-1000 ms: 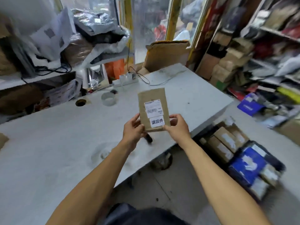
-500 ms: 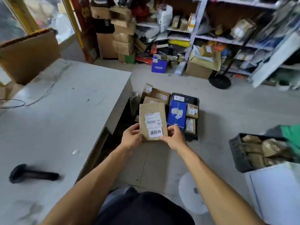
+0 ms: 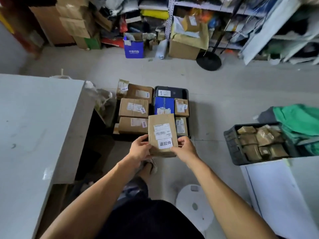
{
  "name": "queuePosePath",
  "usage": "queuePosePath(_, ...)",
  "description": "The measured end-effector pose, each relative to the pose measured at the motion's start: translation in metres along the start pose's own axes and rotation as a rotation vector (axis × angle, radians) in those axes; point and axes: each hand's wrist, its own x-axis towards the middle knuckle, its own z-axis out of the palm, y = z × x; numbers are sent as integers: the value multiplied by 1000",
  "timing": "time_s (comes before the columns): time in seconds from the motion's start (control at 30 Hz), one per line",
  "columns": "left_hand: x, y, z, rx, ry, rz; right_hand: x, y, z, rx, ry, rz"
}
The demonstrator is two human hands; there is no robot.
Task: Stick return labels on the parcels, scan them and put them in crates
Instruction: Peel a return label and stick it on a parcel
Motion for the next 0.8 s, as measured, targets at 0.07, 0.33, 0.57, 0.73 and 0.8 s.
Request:
queuePosePath(0.07, 43, 28, 9, 2, 4, -32, 45, -23, -5, -18, -15, 31)
queuePosePath(0.33, 186, 138, 62, 57, 30, -119, 208, -109, -43, -128, -55, 129)
queuePosePath(0.57, 339, 182, 100, 127, 100, -53, 355, -116, -41, -67, -88, 151)
queuePosePath(0.73, 507, 174, 111, 131, 106, -8, 520, -89, -9, -9, -135, 80)
queuePosePath(0.8, 578, 165, 114, 126, 116, 40, 591, -74, 10, -9, -152, 27)
